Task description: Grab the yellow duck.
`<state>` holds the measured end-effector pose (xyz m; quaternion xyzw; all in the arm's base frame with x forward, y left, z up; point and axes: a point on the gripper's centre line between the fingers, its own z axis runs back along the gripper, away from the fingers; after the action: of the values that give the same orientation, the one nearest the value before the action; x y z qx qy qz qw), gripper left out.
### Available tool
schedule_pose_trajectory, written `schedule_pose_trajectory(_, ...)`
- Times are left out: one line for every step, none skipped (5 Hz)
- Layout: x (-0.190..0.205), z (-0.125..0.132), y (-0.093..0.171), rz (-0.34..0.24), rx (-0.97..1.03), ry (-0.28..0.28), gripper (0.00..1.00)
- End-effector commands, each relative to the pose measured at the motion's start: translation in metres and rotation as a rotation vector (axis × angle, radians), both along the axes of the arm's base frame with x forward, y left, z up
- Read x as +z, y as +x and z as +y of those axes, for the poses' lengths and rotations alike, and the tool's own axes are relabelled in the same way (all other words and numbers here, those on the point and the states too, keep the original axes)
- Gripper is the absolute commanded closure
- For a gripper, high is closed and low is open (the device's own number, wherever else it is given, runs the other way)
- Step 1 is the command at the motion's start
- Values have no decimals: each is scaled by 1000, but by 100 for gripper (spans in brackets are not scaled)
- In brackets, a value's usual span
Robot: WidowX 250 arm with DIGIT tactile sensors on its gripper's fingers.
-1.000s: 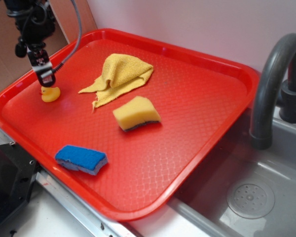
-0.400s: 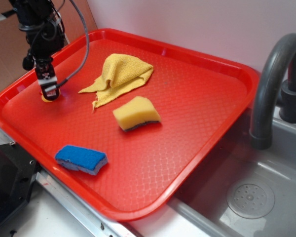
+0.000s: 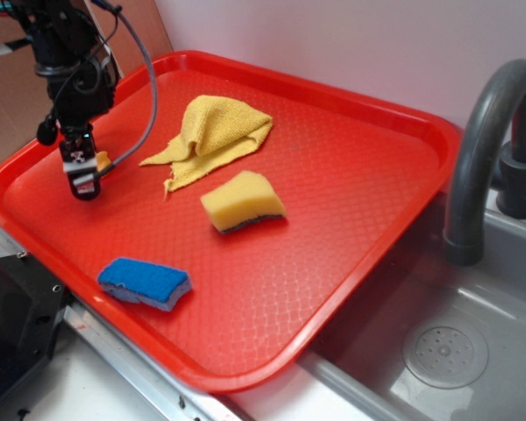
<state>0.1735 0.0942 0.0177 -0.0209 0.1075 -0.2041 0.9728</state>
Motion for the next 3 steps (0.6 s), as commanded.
schedule_pose_trajectory(1,-6,1,-32,-22,20,100)
schedule_pose_trajectory(-2,-3,2,-32,-2,25,100)
schedule_pose_trajectory(-6,-3,6,-27,2,43,100)
